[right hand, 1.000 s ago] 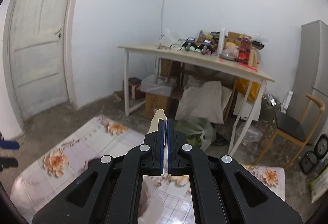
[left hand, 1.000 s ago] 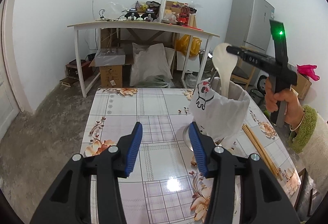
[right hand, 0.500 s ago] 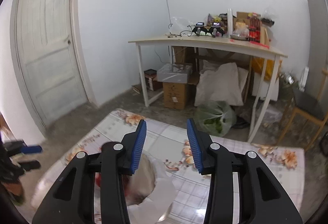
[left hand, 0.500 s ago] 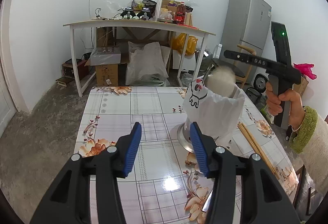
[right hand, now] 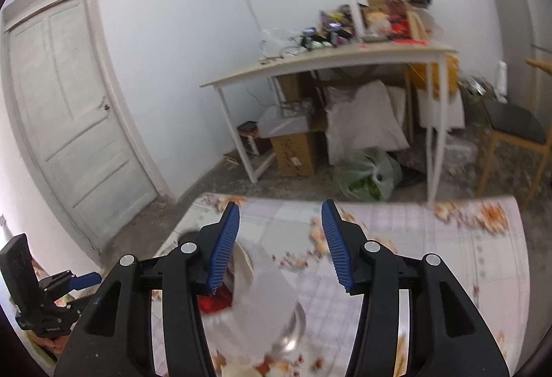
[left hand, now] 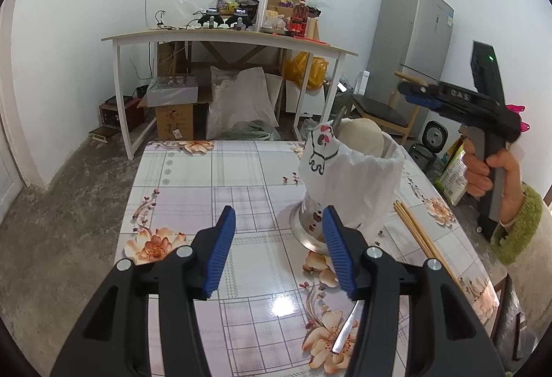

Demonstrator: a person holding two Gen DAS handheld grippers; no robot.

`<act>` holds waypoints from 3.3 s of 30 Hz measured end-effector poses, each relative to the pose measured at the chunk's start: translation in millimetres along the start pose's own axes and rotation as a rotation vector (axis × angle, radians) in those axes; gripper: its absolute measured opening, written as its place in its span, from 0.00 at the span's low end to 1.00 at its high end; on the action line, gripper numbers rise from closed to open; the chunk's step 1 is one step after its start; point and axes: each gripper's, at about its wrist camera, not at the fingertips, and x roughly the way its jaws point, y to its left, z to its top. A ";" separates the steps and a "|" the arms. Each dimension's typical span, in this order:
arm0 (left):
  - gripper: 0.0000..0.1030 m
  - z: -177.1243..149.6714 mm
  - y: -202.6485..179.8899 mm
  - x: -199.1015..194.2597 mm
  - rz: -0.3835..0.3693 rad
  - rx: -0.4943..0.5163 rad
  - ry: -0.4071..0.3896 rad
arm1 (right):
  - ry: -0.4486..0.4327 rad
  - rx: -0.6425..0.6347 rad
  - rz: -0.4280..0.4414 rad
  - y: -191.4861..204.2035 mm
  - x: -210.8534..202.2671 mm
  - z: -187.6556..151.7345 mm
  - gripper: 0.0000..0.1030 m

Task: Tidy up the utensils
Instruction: 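Grasp the long metal spoon handle lying on the table with the left gripper, then grasp the cream ladle rim with the right gripper while the left holds the metal spoon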

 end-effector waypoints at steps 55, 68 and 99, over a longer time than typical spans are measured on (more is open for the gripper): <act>0.16 -116.2 -88.2 90.4 -0.100 0.391 0.409 | 0.229 0.429 -0.006 -28.6 -56.0 -183.7 0.48; 0.10 -123.2 -84.3 72.3 -0.068 0.292 0.452 | 0.226 0.424 -0.012 -27.1 -60.7 -185.5 0.48; 0.09 -142.7 -68.4 38.5 -0.100 0.151 0.481 | 0.440 -0.124 0.226 76.6 55.1 -179.3 0.48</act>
